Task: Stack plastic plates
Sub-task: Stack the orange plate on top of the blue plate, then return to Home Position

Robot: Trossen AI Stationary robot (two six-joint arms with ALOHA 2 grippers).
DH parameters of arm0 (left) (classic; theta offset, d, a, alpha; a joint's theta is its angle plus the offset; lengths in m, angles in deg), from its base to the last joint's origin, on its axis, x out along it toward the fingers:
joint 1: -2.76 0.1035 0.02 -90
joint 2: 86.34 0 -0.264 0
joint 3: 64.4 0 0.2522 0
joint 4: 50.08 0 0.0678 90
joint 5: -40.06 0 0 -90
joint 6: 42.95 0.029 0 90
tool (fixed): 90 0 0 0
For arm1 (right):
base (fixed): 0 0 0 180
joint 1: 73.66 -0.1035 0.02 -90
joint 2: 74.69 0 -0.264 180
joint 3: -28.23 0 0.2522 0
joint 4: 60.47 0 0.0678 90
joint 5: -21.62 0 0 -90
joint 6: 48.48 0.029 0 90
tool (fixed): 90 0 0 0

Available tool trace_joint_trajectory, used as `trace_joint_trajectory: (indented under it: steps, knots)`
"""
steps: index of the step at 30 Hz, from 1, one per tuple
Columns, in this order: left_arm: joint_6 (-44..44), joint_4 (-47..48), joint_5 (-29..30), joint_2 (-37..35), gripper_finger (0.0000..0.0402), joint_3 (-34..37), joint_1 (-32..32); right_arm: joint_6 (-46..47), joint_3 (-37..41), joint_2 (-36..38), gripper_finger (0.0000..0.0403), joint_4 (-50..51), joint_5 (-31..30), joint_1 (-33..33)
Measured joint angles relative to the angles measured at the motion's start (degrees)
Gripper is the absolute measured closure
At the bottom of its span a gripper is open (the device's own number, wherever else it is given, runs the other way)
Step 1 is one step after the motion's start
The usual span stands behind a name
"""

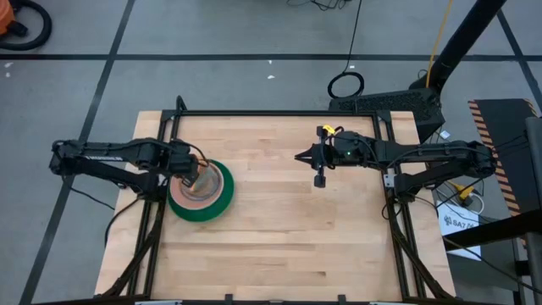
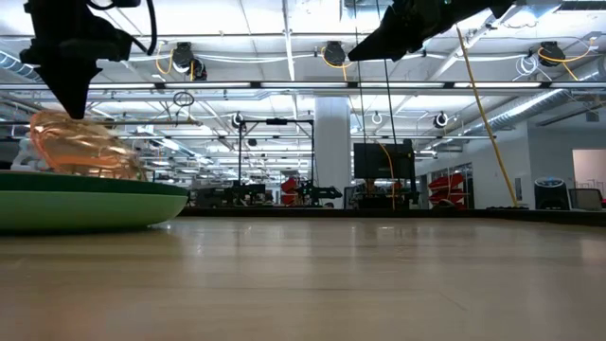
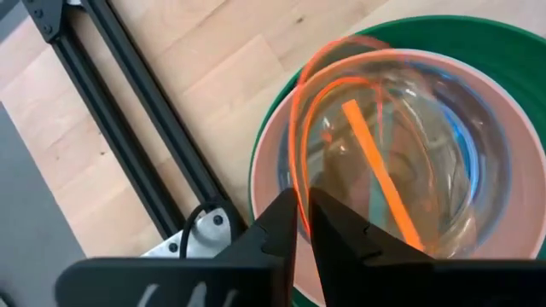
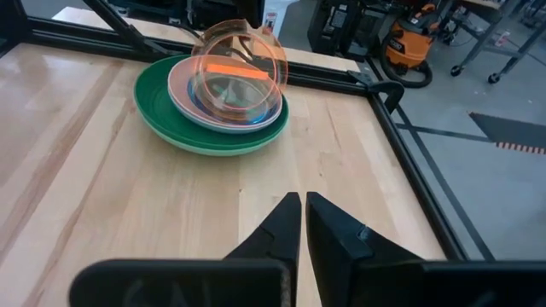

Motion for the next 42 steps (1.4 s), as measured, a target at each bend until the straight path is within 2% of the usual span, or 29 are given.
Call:
trace_joint_trajectory:
  steps: [17,20,26,28,31,35,39,42]
  knots:
    - [4.16,-2.43,0.08,0.02,0.0355,-0.01,0.21,0.19,0.0,0.0,0.0387,1.09,-0.02,0.0]
    - [9.95,-6.31,0.68,-0.44,0.0355,0.01,-0.88,0.15,0.0,0.0,0.0387,1.09,0.0,0.0]
    - [31.52,-28.32,-4.02,-3.46,0.0355,0.01,-5.99,-1.15,1.05,0.17,0.0387,0.85,0.06,0.0]
    - [38.46,-32.55,-4.96,-4.63,0.0355,0.03,-8.28,-1.66,2.5,1.1,0.0387,1.34,0.11,0.0]
    - [43.5,-36.29,-5.35,-7.26,0.0355,1.05,-10.43,-1.57,5.16,3.71,0.0387,0.79,0.16,0.0]
    - [45.08,-39.37,-5.34,-11.85,0.0355,3.96,-11.14,1.25,12.29,8.27,0.0387,-0.63,2.92,-0.26]
    - [47.83,-46.75,-6.5,-17.87,0.0355,9.91,-11.14,2.19,22.44,13.58,0.0387,-9.57,3.25,-0.3]
    - [48.6,-51.64,-7.15,-22.43,0.0355,14.99,-11.07,2.86,28.65,18.22,0.0387,-12.44,3.13,-0.11]
